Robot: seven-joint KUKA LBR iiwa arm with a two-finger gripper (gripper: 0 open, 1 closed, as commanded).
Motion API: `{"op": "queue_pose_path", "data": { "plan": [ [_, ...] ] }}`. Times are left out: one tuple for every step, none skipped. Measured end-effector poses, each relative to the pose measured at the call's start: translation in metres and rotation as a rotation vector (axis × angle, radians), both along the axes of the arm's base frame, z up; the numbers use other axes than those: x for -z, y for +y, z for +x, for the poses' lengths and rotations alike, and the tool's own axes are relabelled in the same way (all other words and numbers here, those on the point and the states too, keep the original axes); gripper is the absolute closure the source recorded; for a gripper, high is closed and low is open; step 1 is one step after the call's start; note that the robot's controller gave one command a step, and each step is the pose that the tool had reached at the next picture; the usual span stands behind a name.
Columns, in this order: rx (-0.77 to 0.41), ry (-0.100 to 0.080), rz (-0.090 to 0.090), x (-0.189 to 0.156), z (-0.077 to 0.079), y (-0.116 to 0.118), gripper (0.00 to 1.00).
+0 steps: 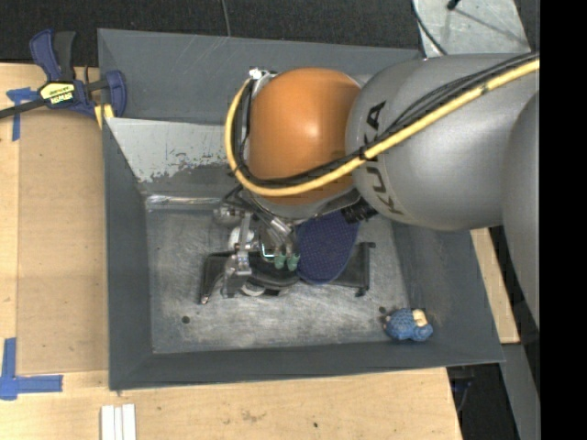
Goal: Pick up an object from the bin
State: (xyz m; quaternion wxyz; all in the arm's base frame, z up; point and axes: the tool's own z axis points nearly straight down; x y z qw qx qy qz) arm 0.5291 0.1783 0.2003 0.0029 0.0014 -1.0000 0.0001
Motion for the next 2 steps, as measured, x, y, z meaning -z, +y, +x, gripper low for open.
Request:
{"op": "queue_pose_path", "data": {
  "plan": [
    [0.117, -0.007, 0.008, 0.1272, 0.0369, -0.0384, 0.00],
    [0.115, -0.021, 0.009, 0.1230, 0.0398, -0.0380, 1.00]
  ]
}}
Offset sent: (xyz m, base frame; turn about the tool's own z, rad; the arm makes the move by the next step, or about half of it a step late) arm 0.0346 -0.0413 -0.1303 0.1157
